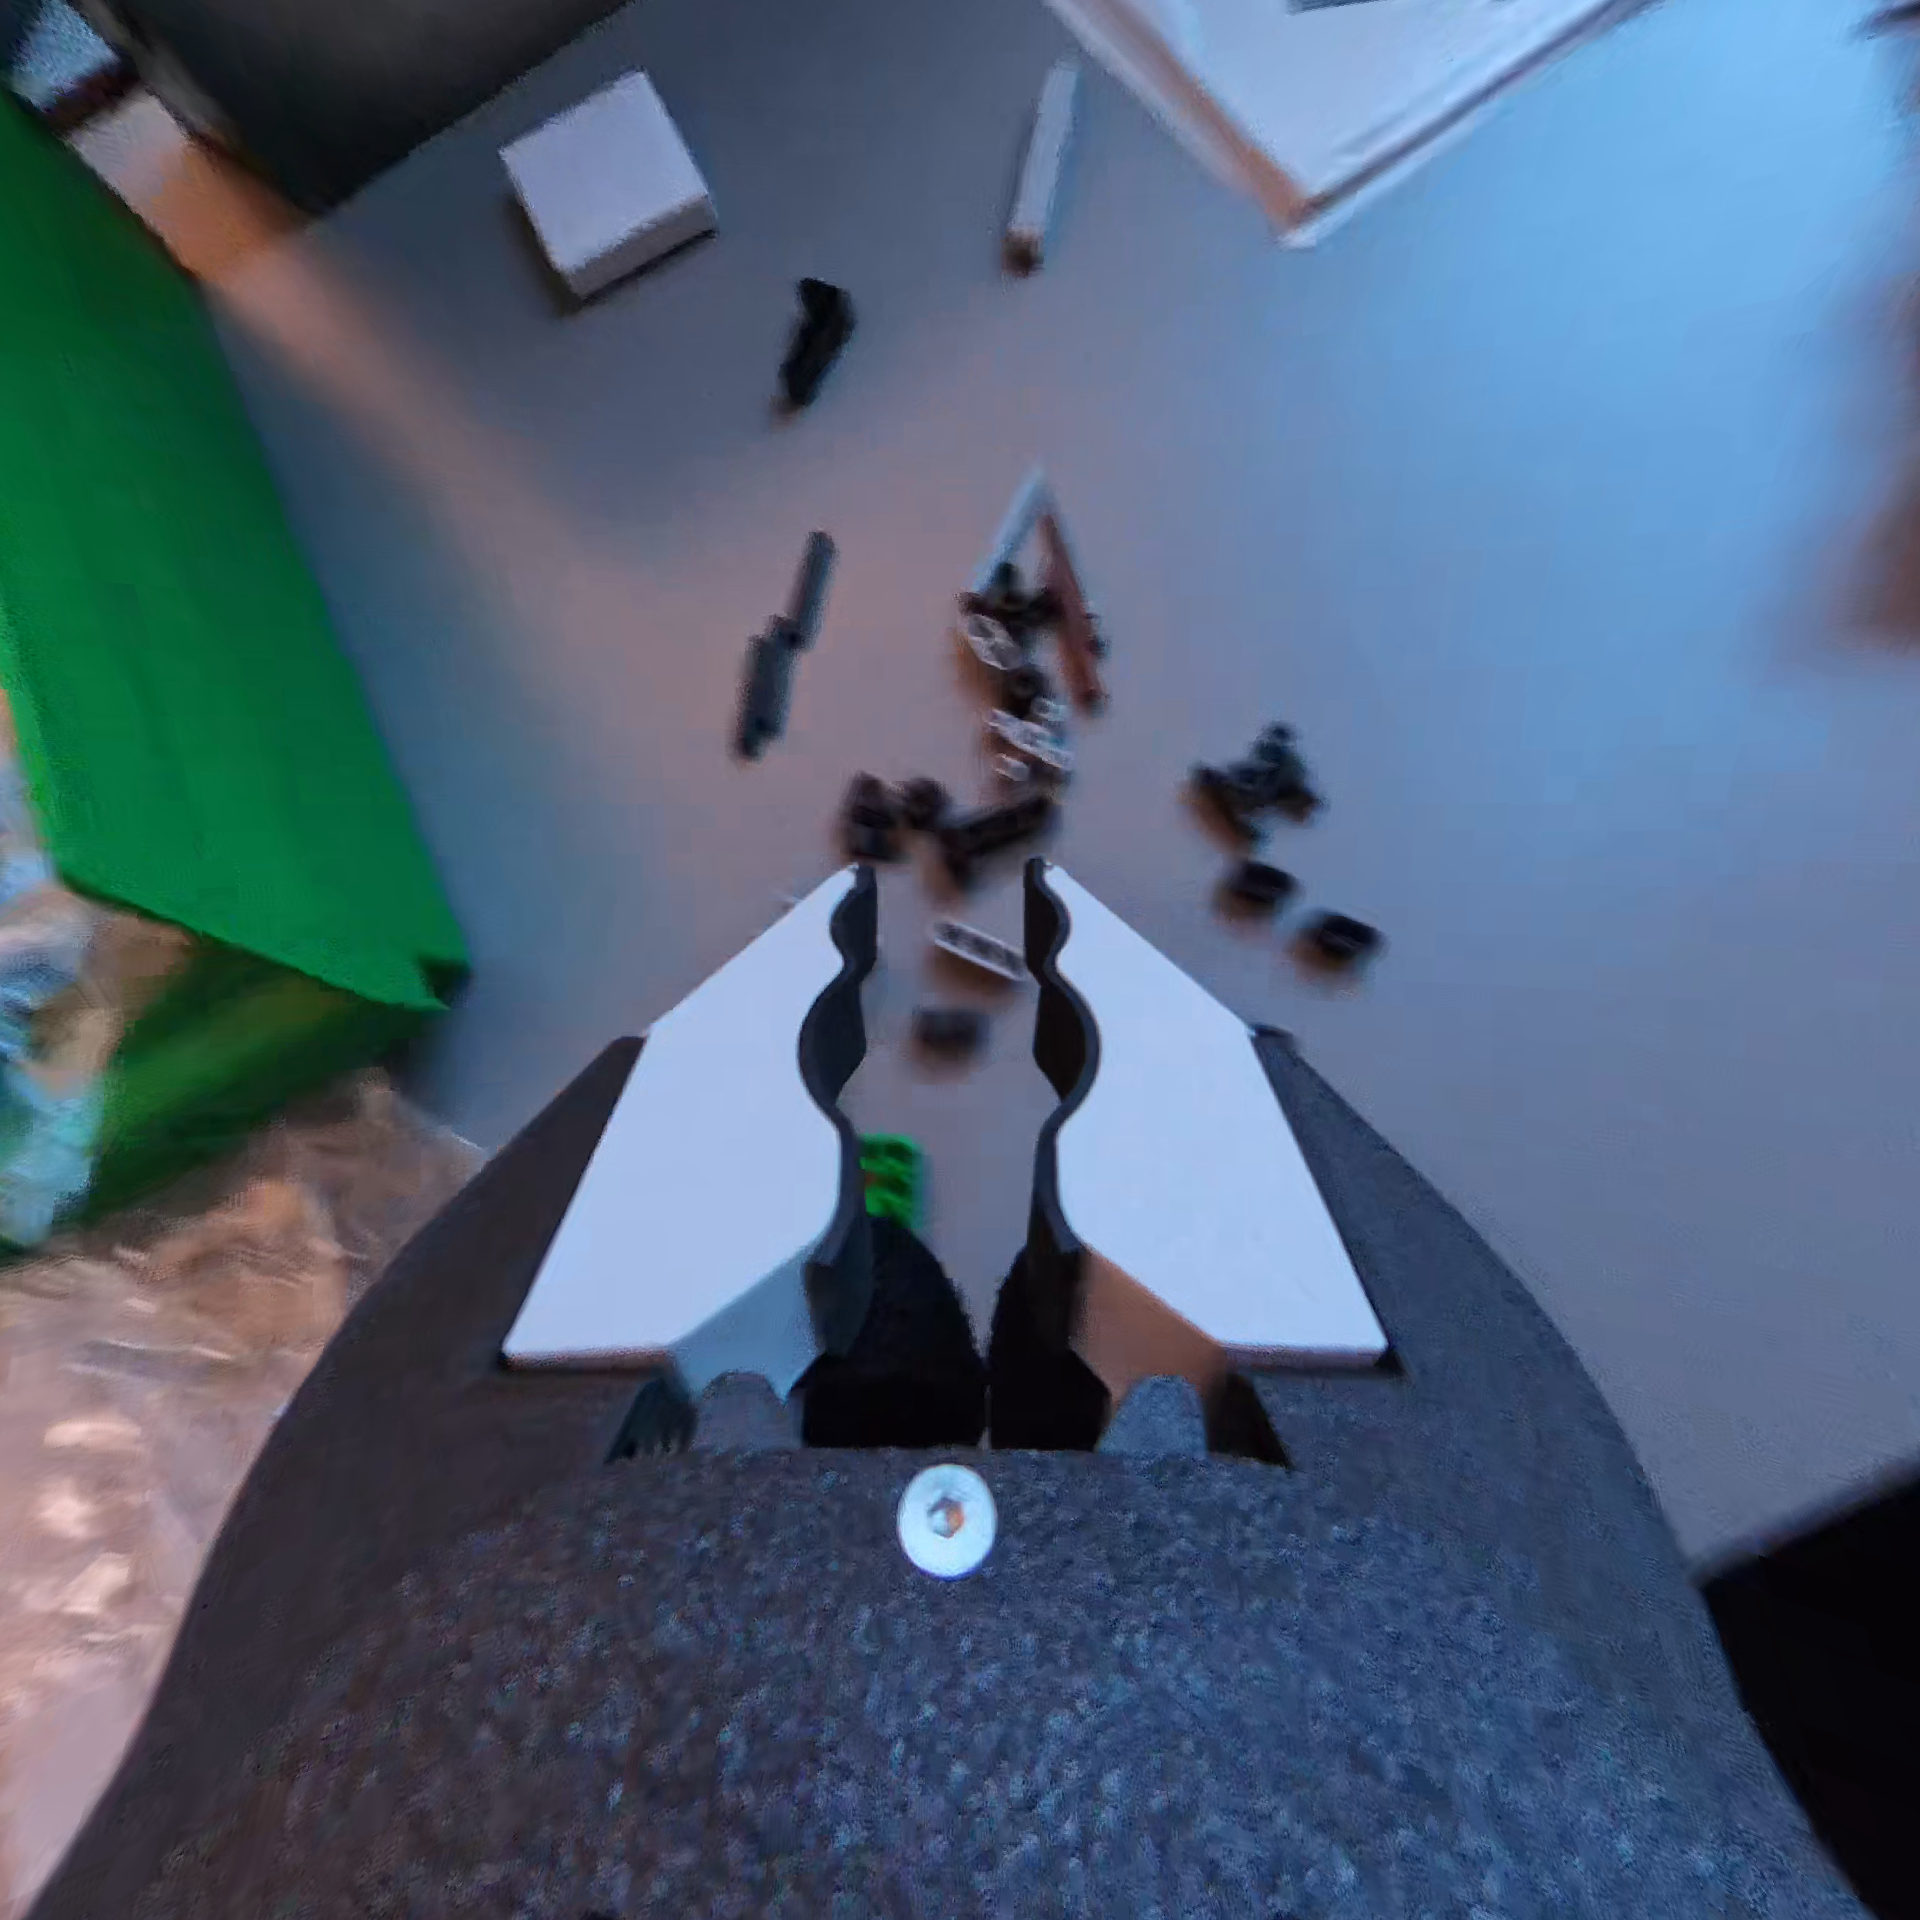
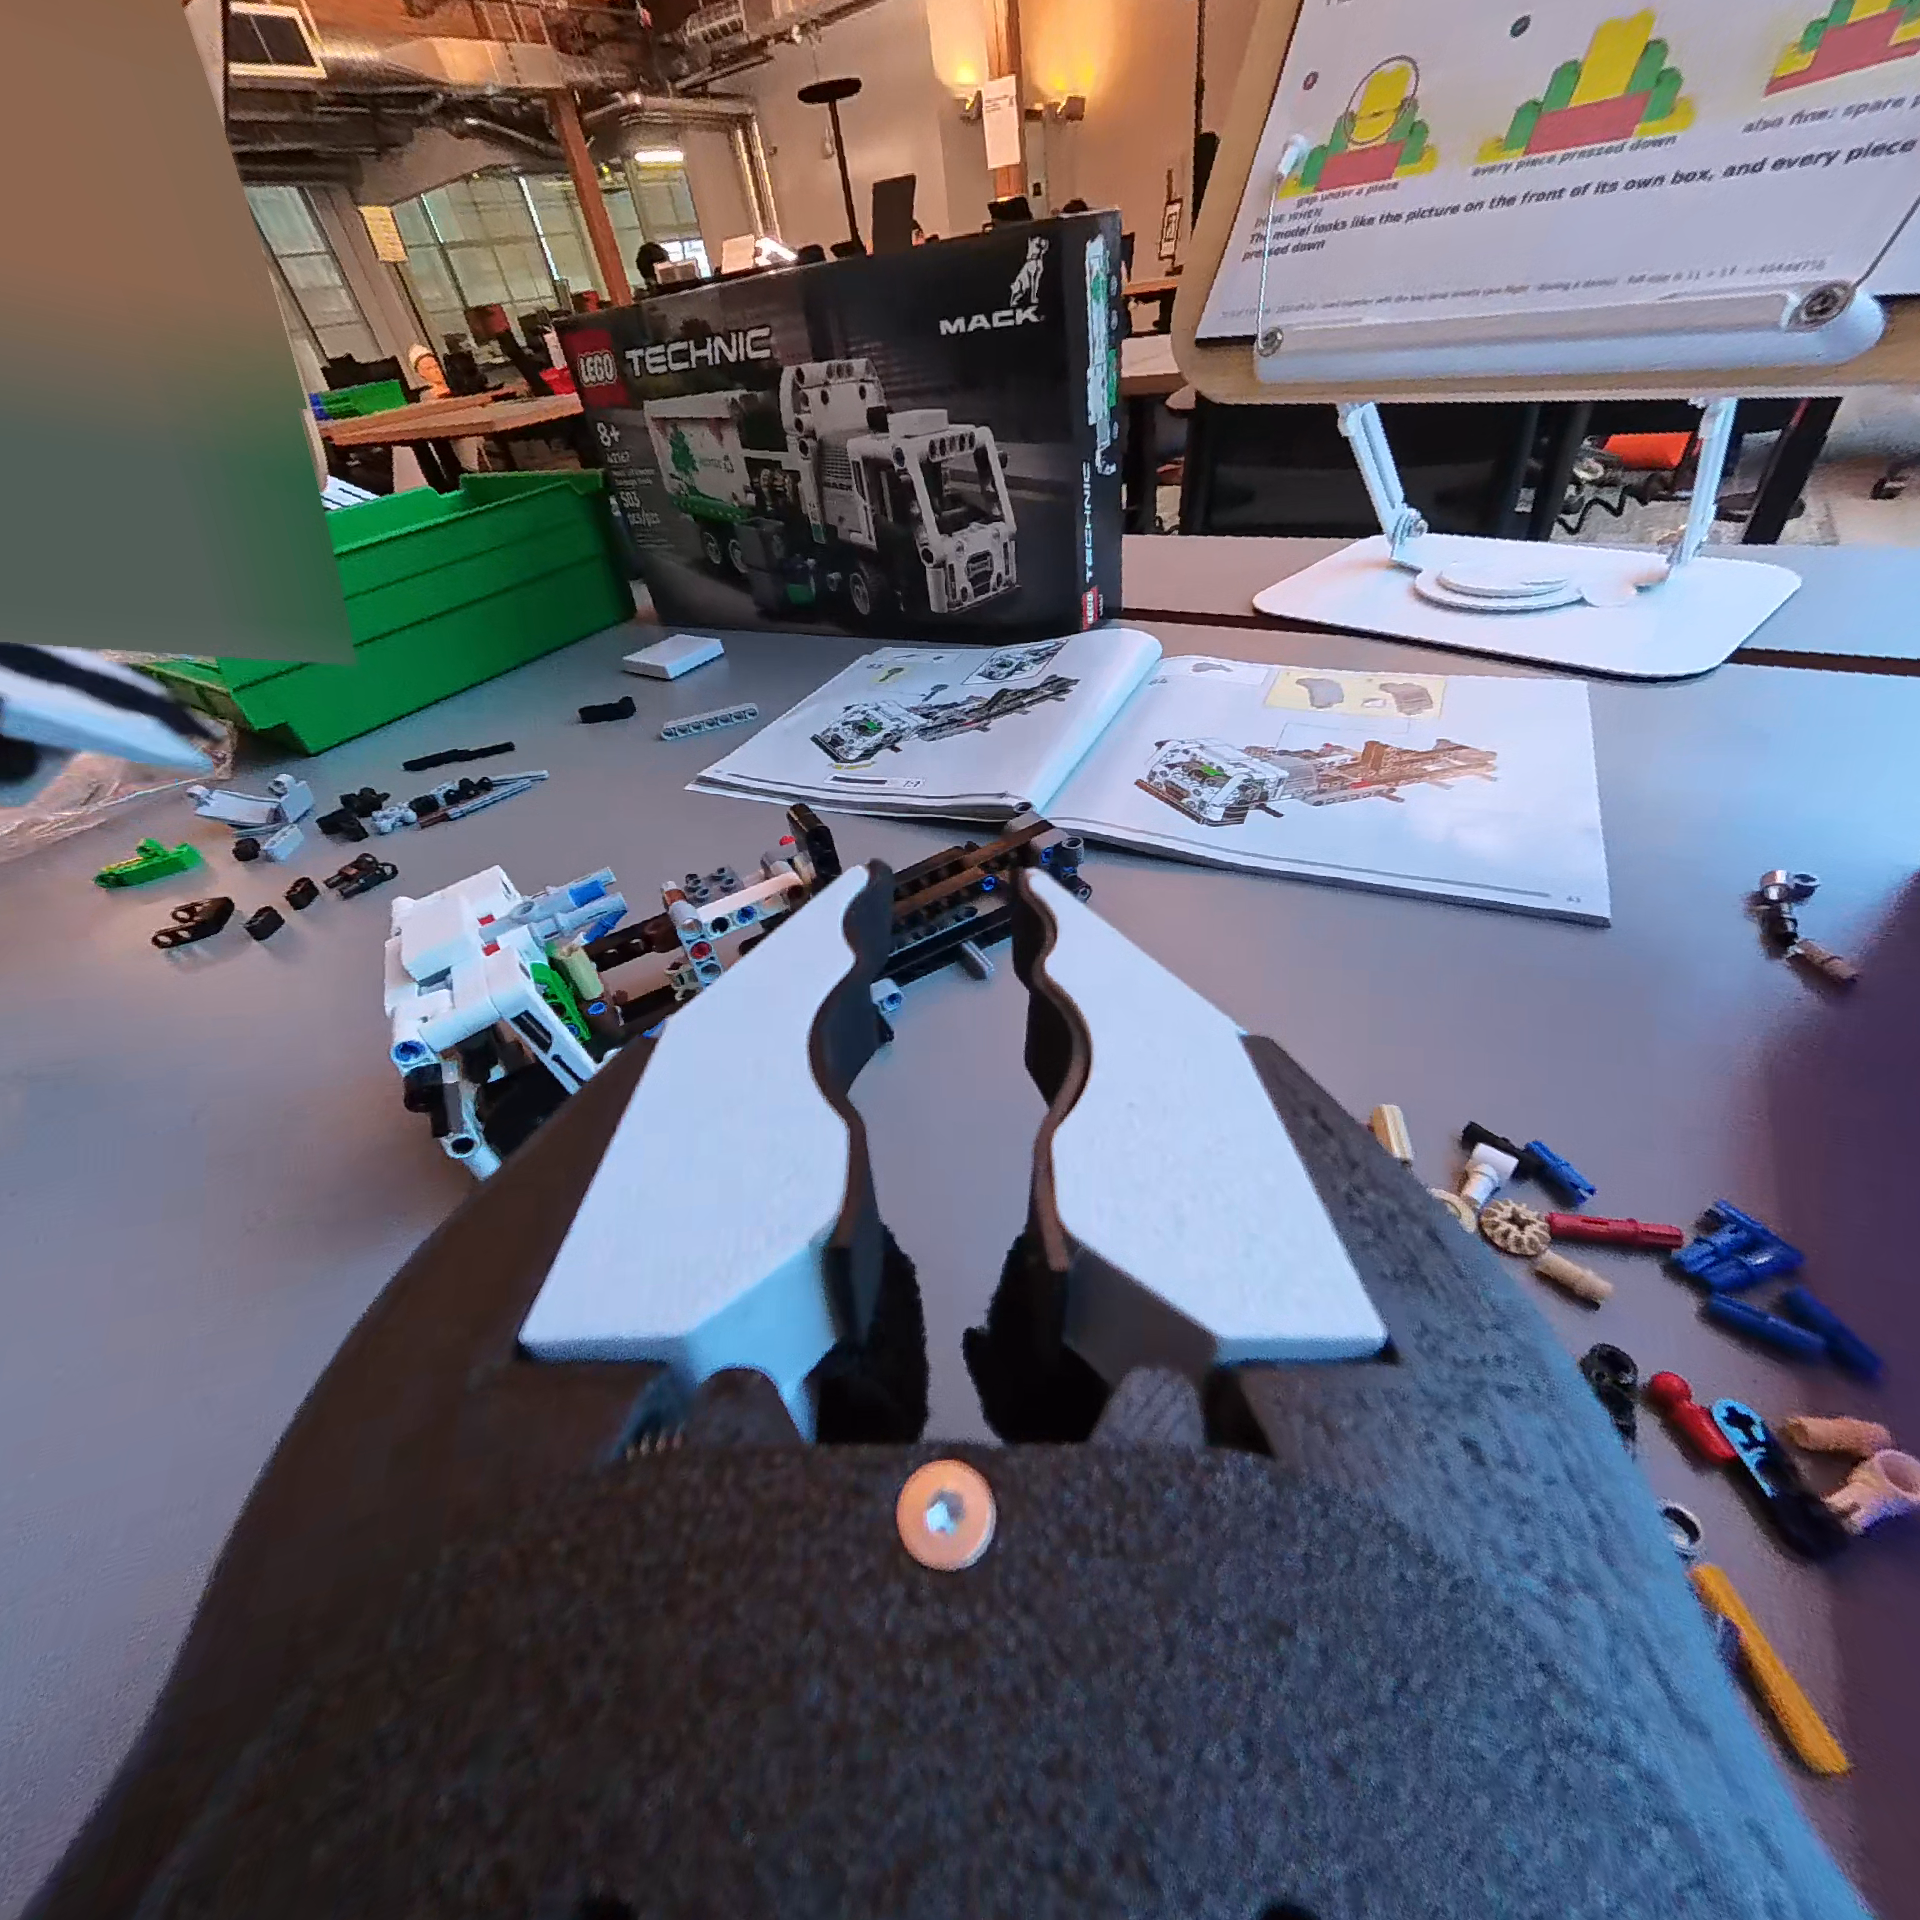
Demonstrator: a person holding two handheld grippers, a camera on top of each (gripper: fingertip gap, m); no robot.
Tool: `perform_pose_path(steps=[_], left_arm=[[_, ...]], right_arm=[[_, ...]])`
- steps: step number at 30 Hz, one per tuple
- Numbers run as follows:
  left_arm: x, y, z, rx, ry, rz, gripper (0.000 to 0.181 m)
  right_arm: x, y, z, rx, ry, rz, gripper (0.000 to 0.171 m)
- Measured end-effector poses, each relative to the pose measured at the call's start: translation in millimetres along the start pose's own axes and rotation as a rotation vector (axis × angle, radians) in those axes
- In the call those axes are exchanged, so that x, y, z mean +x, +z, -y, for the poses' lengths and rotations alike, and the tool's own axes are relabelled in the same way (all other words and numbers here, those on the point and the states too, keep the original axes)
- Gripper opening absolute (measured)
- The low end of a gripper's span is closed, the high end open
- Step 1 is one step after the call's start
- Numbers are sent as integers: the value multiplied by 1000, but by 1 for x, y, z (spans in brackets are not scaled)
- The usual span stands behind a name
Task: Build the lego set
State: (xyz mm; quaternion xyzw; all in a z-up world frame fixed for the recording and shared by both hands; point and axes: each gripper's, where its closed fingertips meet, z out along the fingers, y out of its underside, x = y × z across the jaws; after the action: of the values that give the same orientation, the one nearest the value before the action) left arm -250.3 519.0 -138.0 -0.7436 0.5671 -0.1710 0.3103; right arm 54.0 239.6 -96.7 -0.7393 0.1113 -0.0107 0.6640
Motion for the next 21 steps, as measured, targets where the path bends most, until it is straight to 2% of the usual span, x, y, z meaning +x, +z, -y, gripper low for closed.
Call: perform_pose_path(steps=[4,6,10,14,21], left_arm=[[-60,36,15,-144,40,99,26],[-72,50,15,-222,43,70,26],[-54,73,35,-209,56,-118,17],[-52,91,38,-271,189,-117,15],[-39,109,37,-350,236,-192,10]], right_arm=[[-1,1,-1,-11,3,9,22],[0,0,-1,-5,2,6,22],[0,0,-2,-12,12,10,21],[-1,1,-3,-23,21,22,21],[0,1,-2,-18,28,24,20]])
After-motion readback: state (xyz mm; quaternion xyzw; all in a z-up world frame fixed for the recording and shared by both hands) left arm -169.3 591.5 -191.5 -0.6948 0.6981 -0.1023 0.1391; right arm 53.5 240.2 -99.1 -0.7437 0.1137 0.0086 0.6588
